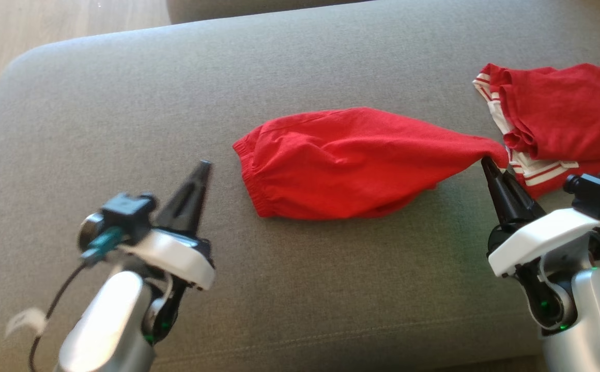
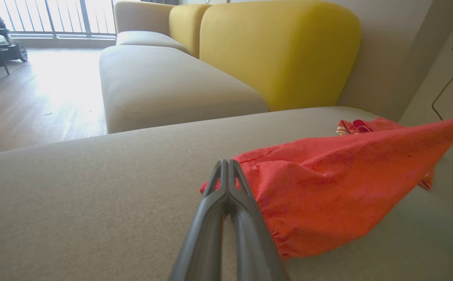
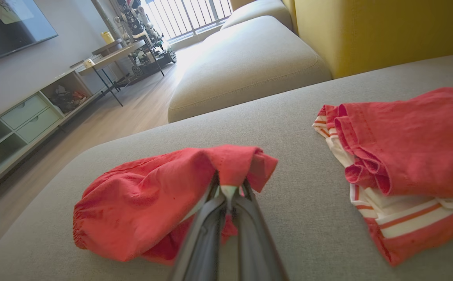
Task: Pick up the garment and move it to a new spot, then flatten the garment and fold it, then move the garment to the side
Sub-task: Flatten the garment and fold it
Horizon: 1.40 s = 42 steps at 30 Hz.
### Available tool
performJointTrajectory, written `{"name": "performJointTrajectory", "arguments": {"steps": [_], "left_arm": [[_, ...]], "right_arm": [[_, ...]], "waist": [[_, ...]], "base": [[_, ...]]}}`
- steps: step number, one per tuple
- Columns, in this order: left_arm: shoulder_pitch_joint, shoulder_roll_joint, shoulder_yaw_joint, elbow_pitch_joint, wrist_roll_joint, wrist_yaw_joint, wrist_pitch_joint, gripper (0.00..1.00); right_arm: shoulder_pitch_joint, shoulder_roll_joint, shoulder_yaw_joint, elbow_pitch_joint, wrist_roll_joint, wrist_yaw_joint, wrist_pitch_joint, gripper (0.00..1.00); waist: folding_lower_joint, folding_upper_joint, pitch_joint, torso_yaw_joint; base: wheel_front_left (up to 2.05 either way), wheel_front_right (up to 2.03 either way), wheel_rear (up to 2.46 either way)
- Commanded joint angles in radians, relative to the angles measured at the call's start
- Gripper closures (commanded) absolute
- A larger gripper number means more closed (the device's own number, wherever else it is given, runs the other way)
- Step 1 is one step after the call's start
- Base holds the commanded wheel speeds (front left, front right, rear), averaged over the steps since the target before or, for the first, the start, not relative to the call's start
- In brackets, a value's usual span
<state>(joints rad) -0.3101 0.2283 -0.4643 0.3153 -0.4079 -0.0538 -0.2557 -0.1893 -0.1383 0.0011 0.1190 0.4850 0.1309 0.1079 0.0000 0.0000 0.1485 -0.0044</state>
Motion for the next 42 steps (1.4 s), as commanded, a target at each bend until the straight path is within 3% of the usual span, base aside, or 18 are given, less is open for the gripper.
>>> {"name": "performJointTrajectory", "arguments": {"steps": [1,7,8,9,10,23,31,35,42], "left_arm": [[-0.002,0.012,0.059,-0.039,-0.008,0.009,-0.006,1.00],[0.143,-0.104,0.257,-0.176,0.000,0.007,-0.006,1.00],[0.166,-0.121,0.278,-0.184,0.003,-0.001,-0.006,0.78],[0.186,-0.133,0.291,-0.186,0.011,-0.008,-0.006,0.12],[0.201,-0.143,0.299,-0.184,0.021,-0.015,-0.006,0.00],[0.221,-0.177,0.298,-0.120,0.114,-0.064,-0.006,0.00],[0.210,-0.178,0.275,-0.110,0.101,-0.068,-0.006,0.00],[0.213,-0.178,0.258,-0.104,0.088,-0.066,-0.006,0.00],[0.223,-0.178,0.242,-0.105,0.068,-0.054,-0.006,0.00]], "right_arm": [[-0.005,0.002,0.014,-0.039,0.005,0.000,-0.010,1.00],[0.034,0.025,-0.002,-0.035,0.007,0.000,-0.025,1.00],[0.039,0.027,-0.004,-0.035,0.007,0.000,-0.027,1.00],[0.042,0.030,-0.007,-0.036,0.008,0.000,-0.028,1.00],[0.046,0.031,-0.008,-0.035,0.008,0.000,-0.029,1.00],[0.034,0.024,0.010,-0.060,-0.013,0.000,-0.015,1.00],[-0.077,-0.019,0.041,-0.181,0.003,0.000,0.043,1.00],[-0.203,-0.063,0.092,-0.254,-0.008,0.000,0.126,1.00],[-0.376,-0.085,0.166,-0.356,-0.027,0.000,0.229,1.00]], "waist": [[0.0000,0.0000,-0.001,0.005],[0.0000,0.0000,-0.005,0.031],[0.0000,0.0000,-0.006,0.033],[0.0000,0.0000,-0.007,0.036],[0.0000,0.0000,-0.007,0.039],[0.0000,0.0000,-0.008,0.032],[0.0000,0.0000,-0.018,0.029],[0.0000,0.0000,-0.035,0.041],[0.0000,0.0000,-0.062,0.063]], "base": [[0.00,0.00,0.00],[0.00,0.00,0.00],[0.00,0.00,0.00],[0.00,0.00,0.00],[0.00,0.00,0.00],[0.00,0.00,0.00],[0.00,0.00,0.00],[0.00,0.00,0.00],[0.00,0.00,0.00]]}}
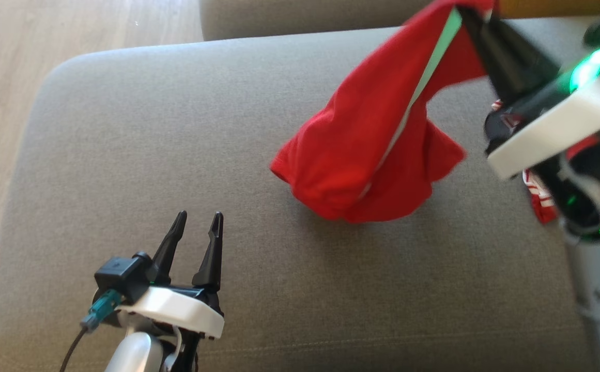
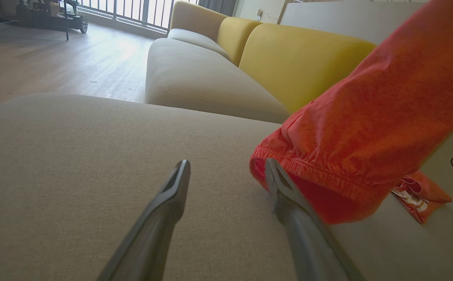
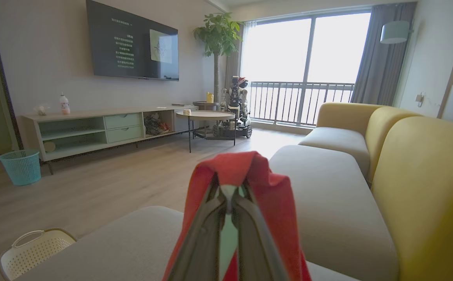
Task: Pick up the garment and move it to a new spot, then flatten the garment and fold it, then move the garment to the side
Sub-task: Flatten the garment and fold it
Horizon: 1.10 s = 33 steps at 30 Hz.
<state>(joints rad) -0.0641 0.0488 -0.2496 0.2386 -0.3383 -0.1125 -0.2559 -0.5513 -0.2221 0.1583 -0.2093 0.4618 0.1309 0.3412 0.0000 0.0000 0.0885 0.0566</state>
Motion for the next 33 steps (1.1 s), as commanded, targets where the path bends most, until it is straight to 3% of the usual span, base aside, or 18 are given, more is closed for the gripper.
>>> {"name": "performJointTrajectory", "arguments": {"steps": [1,10,13,16,21,27,30,33], "left_arm": [[-0.022,0.002,0.024,-0.029,-0.004,0.007,-0.006,0.00],[-0.007,0.002,0.014,-0.030,-0.016,0.015,-0.006,0.00],[-0.008,0.001,0.000,-0.025,-0.017,0.014,-0.006,0.00],[-0.013,0.001,-0.017,-0.021,-0.018,0.012,-0.006,0.00],[-0.019,0.001,-0.036,-0.017,-0.023,0.011,-0.006,0.00],[-0.014,0.001,-0.039,-0.010,-0.023,0.013,-0.006,0.00],[-0.013,0.001,-0.041,-0.014,-0.030,0.018,-0.006,0.00],[-0.011,0.001,-0.041,-0.022,-0.036,0.024,-0.006,0.00]], "right_arm": [[-0.036,-0.008,0.005,-0.038,-0.014,0.000,0.014,1.00],[-0.224,-0.148,-0.102,0.035,-0.133,0.000,0.109,1.00],[-0.278,-0.229,-0.040,0.092,-0.180,0.000,0.101,1.00],[-0.319,-0.256,0.081,0.139,-0.179,0.000,0.098,1.00],[-0.352,-0.195,0.276,0.210,-0.107,0.000,0.100,1.00],[-0.417,-0.069,0.338,0.285,-0.005,0.000,0.052,1.00],[-0.433,-0.031,0.284,0.331,0.025,0.000,0.008,1.00],[-0.410,-0.008,0.167,0.399,0.020,0.000,-0.037,1.00]], "waist": [[0.0000,0.0000,-0.006,0.007],[0.0000,0.0000,-0.023,0.033],[0.0000,0.0000,-0.024,0.047],[0.0000,0.0000,-0.020,0.066],[0.0000,0.0000,-0.007,0.106],[0.0000,0.0000,-0.001,0.135],[0.0000,0.0000,0.000,0.143],[0.0000,0.0000,0.007,0.140]], "base": [[0.00,0.00,0.00],[0.00,0.00,0.00],[0.00,0.00,0.00],[0.00,0.00,0.00],[0.00,0.00,0.00],[0.00,0.00,0.00],[0.00,0.00,0.00],[0.00,0.00,0.00]]}}
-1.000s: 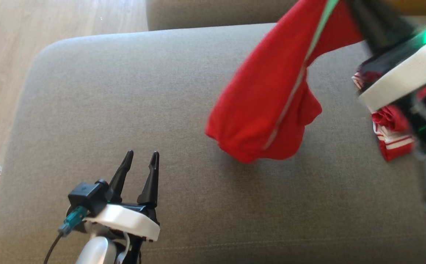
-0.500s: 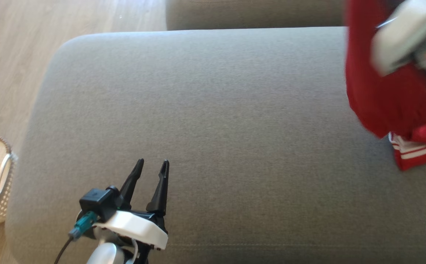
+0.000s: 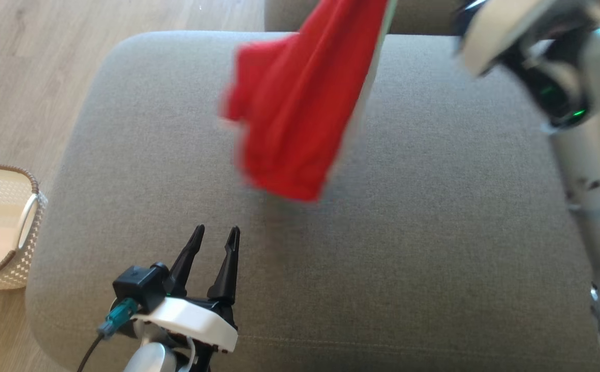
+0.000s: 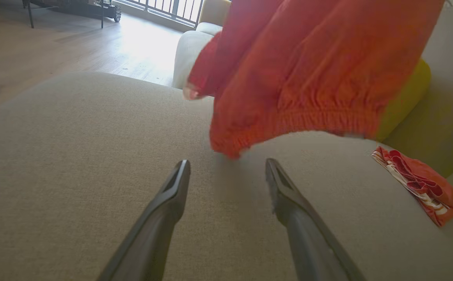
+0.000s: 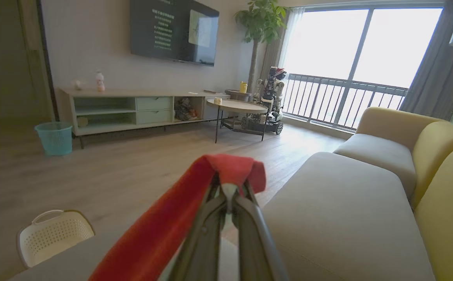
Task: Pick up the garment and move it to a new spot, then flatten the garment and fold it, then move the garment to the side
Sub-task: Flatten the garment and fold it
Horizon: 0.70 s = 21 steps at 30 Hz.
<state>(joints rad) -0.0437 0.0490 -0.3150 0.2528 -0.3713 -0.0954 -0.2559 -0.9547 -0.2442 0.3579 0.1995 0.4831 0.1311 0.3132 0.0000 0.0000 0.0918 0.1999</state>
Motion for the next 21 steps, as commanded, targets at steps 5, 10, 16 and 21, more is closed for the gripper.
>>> {"name": "performJointTrajectory", "arguments": {"steps": [5,10,16,21], "left_arm": [[-0.032,0.001,0.022,-0.038,-0.004,0.007,-0.006,0.00],[-0.051,0.001,0.017,-0.043,0.000,0.006,-0.006,0.00],[-0.084,0.001,0.013,-0.033,0.018,-0.002,-0.006,0.00],[-0.096,0.001,0.014,-0.027,0.025,-0.005,-0.006,0.00]], "right_arm": [[0.099,0.060,-0.270,0.151,-0.020,0.000,-0.006,1.00],[0.265,0.060,-0.392,0.342,-0.118,0.000,0.051,1.00],[0.335,0.038,-0.367,0.486,-0.195,0.000,-0.033,1.00],[0.290,0.034,-0.344,0.511,-0.194,0.000,-0.113,0.00]], "waist": [[0.0000,0.0000,0.015,-0.022],[0.0000,0.0000,0.044,-0.054],[0.0000,0.0000,0.070,-0.091],[0.0000,0.0000,0.066,-0.099]], "base": [[0.00,0.00,0.00],[0.00,0.00,0.00],[0.00,0.00,0.00],[0.00,0.00,0.00]]}}
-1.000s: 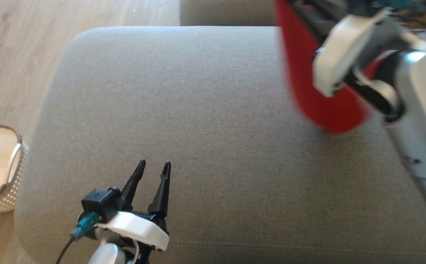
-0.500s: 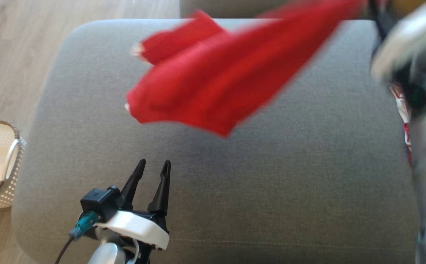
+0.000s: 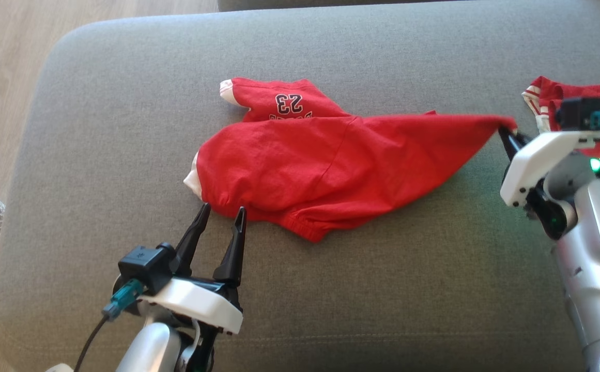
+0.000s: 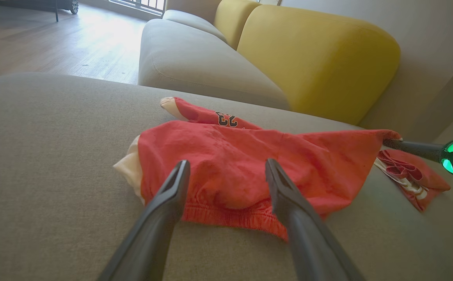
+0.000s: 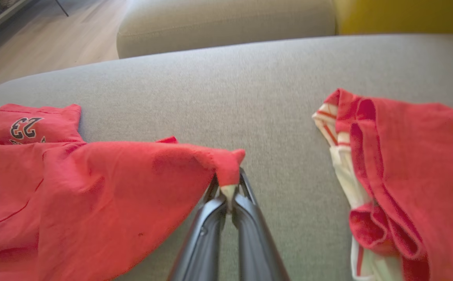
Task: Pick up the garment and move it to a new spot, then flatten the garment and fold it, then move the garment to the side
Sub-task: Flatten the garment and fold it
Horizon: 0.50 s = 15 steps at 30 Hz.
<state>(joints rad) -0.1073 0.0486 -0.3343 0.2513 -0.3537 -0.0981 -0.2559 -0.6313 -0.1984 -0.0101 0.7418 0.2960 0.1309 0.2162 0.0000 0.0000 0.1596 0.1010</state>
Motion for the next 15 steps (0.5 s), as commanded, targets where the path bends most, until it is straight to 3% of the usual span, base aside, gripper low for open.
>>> {"name": "performJointTrajectory", "arguments": {"steps": [1,9,15], "left_arm": [[-0.032,0.002,0.032,-0.024,0.007,-0.003,-0.006,0.00],[-0.016,0.002,0.039,-0.026,0.001,0.002,-0.006,0.00],[-0.007,0.002,0.065,-0.022,0.005,0.022,-0.006,0.00]], "right_arm": [[-0.038,-0.016,0.036,-0.033,-0.013,0.000,-0.029,0.00],[-0.007,-0.032,0.083,-0.140,-0.006,0.000,-0.127,0.00],[0.129,-0.007,0.073,-0.363,0.043,0.000,-0.191,0.00]], "waist": [[0.0000,0.0000,-0.004,0.000],[0.0000,0.0000,-0.035,-0.012],[0.0000,0.0000,-0.053,-0.027]], "base": [[0.00,0.00,0.00],[0.00,0.00,0.00],[0.00,0.00,0.00]]}}
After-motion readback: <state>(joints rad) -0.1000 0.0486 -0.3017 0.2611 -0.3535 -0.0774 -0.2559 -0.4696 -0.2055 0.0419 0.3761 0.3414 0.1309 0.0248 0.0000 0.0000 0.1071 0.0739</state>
